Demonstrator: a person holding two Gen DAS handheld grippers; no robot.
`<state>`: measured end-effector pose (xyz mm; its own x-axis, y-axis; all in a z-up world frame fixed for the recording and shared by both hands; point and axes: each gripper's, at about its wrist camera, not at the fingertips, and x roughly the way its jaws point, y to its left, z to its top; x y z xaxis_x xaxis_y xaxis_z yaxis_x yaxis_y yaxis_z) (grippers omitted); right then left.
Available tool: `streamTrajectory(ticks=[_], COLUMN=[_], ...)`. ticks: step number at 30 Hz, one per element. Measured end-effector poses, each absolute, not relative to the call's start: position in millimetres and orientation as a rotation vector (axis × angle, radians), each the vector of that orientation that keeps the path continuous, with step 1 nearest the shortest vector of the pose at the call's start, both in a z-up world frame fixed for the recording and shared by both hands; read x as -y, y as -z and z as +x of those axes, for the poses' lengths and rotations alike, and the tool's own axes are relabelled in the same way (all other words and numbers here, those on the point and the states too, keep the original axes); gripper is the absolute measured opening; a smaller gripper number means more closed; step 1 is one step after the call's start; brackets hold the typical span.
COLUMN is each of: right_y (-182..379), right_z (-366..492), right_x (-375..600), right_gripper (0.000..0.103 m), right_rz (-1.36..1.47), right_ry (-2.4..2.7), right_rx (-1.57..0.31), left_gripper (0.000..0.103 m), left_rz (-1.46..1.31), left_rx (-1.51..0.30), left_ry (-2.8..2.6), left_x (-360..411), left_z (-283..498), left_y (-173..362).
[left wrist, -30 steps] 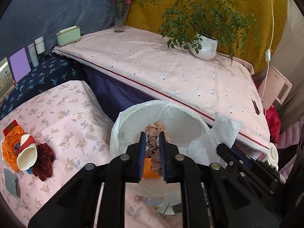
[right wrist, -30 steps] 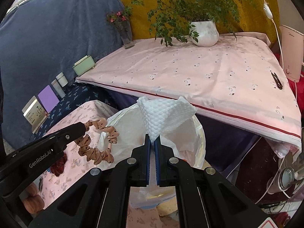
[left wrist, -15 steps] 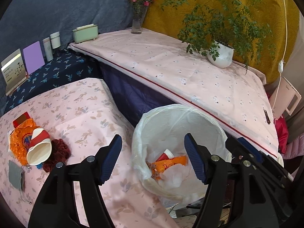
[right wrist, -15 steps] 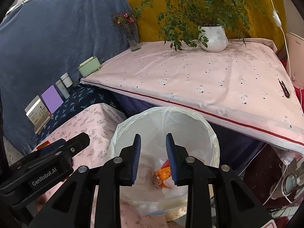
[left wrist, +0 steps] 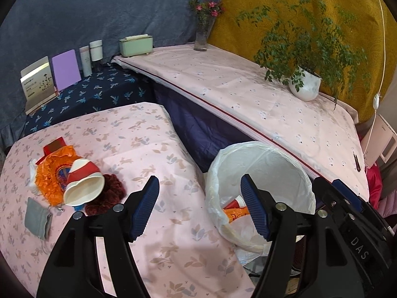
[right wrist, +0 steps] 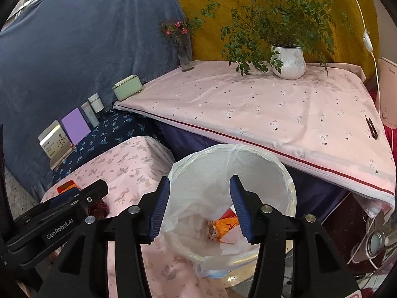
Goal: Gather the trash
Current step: 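Withdraw both tools from the bin back over the table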
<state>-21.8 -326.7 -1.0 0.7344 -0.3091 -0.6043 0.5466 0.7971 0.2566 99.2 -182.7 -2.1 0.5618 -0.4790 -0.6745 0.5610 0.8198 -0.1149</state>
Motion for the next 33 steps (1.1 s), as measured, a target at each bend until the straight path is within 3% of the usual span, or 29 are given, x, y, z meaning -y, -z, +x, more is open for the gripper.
streamTrajectory(ticks=[11, 18, 33], right_y=[-17.0, -19.4, -6.2], right_z=[-13.6, -4.1, 37.3], right_x=[285.7, 259.4, 189.5], right_gripper=[0.056, 0.057, 0.057], right_rz=[0.384, 0.355, 0.279], right_ry=[0.428, 0.385, 0.265], right_rx=[-0.565, -0.582, -0.659], left_gripper=[0.069, 0.079, 0.081], left_rz=[0.05, 0.007, -0.105], left_rx=[-0.747, -0.761, -0.834], left_ry=[0.524, 0.43, 0.199], left_x=[129.7, 88.5, -26.1], left_z=[104.9, 112.6, 143.9], left_y=[-5.9, 1.0, 37.7])
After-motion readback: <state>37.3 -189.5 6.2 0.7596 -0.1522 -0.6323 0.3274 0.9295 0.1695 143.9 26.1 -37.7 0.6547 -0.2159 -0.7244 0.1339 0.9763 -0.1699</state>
